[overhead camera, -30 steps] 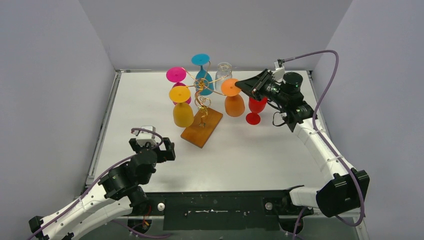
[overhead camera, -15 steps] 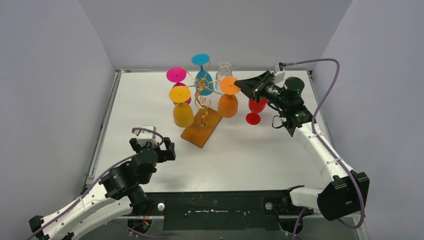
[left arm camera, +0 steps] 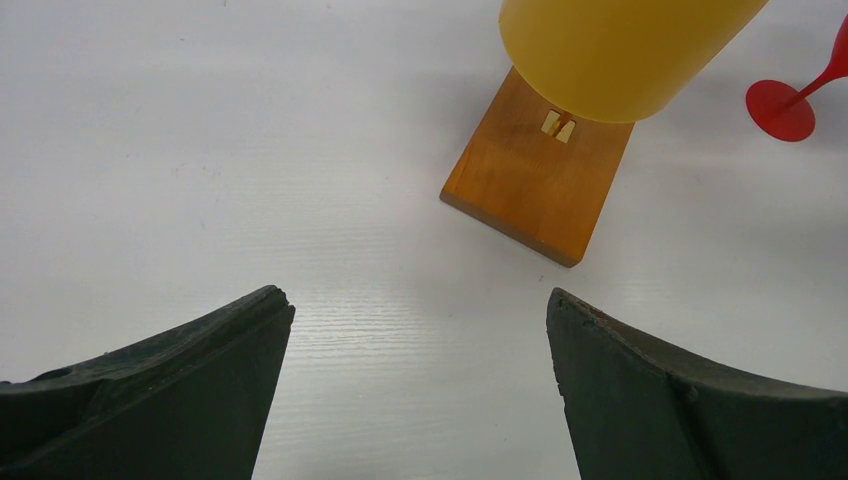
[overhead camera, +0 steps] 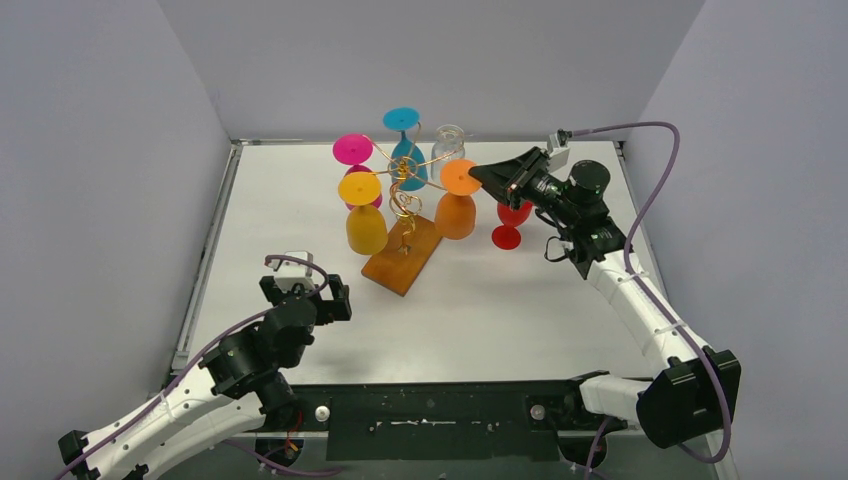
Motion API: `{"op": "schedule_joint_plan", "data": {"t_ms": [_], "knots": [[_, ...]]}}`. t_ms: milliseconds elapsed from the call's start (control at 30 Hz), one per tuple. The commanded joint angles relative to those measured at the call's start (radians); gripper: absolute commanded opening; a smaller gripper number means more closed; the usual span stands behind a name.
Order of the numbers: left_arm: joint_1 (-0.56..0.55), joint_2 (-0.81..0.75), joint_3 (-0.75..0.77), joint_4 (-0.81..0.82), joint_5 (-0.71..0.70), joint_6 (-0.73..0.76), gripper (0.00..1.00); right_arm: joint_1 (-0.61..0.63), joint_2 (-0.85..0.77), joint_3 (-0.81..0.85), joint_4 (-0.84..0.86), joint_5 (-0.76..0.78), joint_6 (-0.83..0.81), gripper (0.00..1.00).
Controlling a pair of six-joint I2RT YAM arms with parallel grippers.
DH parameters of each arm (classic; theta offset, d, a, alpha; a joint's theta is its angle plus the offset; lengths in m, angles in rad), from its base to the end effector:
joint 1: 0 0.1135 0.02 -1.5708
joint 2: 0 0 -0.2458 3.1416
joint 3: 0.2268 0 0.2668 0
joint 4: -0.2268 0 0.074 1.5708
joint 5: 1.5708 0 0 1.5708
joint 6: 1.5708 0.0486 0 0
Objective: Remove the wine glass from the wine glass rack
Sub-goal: Pick up the wine glass from the wine rack.
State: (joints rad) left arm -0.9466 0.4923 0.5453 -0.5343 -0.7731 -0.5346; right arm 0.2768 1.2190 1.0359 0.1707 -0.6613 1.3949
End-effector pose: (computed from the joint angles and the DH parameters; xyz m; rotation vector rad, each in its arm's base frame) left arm 0.1189 -0.1069 0.2530 -0.0685 1.9124 -0.2014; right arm 0.2941 0.1146 0.3545 0.4397 1.8594 1.7424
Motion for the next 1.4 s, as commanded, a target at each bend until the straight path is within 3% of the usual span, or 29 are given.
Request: {"op": "schedule_joint_plan", "data": {"t_ms": [0, 467, 700, 1367], "knots": [[0.008, 0.007, 0.004, 0.042, 0.015, 0.015, 0.97, 0.020, -0.004, 0.060, 0.013, -0.017, -0.060, 0.00], [0.016, 0.008, 0.005, 0.042, 0.017, 0.018, 0.97, 0.088, 0.074, 0.185, -0.101, 0.050, -0.174, 0.00], [0.020, 0.015, 0.004, 0.047, 0.018, 0.022, 0.97, 0.092, 0.108, 0.243, -0.114, 0.140, -0.137, 0.00], [0.028, 0.025, 0.004, 0.049, 0.026, 0.023, 0.97, 0.093, 0.065, 0.118, -0.005, 0.284, 0.007, 0.00]]}}
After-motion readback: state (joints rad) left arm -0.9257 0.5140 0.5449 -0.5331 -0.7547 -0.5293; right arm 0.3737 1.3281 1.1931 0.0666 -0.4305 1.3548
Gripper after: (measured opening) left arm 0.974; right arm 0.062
